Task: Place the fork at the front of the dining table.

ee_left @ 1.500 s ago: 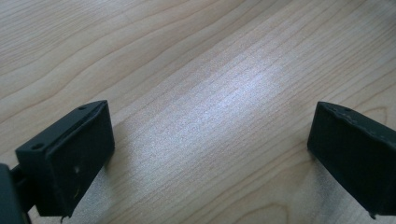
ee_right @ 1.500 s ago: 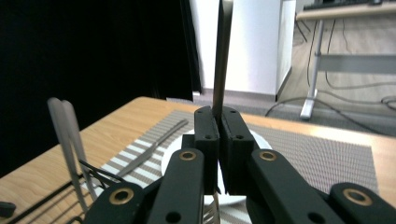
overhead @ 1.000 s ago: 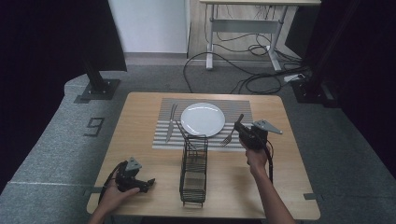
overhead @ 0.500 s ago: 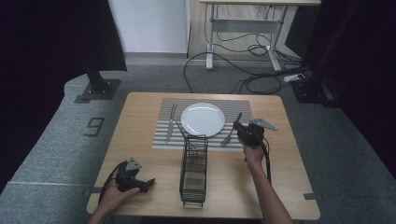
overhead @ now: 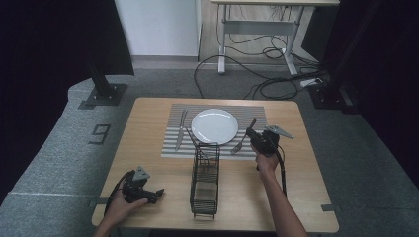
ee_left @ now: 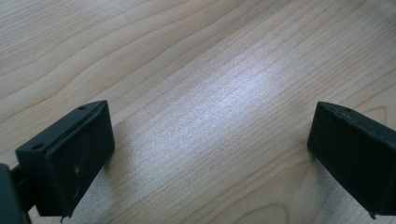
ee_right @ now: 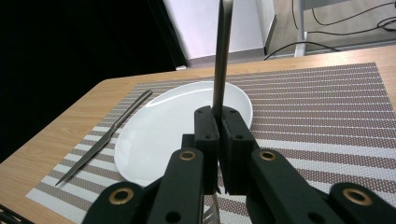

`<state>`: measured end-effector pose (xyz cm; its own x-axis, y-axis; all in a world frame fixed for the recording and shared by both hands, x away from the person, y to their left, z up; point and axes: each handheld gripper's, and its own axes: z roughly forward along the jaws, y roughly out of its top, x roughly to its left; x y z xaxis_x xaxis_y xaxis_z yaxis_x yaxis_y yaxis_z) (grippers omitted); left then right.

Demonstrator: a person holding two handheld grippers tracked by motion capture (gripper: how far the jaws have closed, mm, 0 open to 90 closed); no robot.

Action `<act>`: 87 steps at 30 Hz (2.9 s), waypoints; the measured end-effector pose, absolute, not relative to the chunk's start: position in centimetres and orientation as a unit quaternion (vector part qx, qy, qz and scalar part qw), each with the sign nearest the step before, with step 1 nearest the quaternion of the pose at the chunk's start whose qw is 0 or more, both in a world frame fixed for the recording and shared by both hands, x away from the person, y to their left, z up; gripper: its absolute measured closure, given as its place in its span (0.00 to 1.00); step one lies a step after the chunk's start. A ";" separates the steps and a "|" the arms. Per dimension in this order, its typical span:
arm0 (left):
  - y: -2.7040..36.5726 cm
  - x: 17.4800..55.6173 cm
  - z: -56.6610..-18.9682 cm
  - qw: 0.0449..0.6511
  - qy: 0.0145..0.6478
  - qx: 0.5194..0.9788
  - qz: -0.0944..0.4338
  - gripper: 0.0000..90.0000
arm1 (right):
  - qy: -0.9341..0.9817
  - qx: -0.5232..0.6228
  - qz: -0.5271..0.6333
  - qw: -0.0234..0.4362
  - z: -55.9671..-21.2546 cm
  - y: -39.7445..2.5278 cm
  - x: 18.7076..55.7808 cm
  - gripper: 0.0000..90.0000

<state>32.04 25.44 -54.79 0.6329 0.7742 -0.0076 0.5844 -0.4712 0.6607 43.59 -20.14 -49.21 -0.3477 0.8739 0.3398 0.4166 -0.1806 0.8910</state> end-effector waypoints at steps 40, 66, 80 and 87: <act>25.4 32.0 -54.8 0.321 0.402 0.845 0.148 0.00 | 0.658 0.535 0.469 0.245 -52.8 -18.2 44.5 0.91; 25.4 32.0 -54.8 0.321 0.402 0.845 0.148 0.00 | 0.637 0.569 0.480 0.198 -53.7 -19.4 45.3 0.91; 25.4 32.0 -54.8 0.321 0.402 0.845 0.148 0.00 | 0.633 0.587 0.474 0.176 -54.4 -20.0 45.8 0.88; 25.4 32.0 -54.8 0.321 0.402 0.845 0.148 0.00 | 0.643 0.589 0.450 0.190 -54.8 -20.2 45.8 0.92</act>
<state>32.04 25.44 -54.79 0.6329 0.7742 -0.0078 0.5845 -0.4711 0.6607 45.80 -20.16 -54.78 -0.2329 0.9296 0.2857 0.5874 -0.0997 0.8032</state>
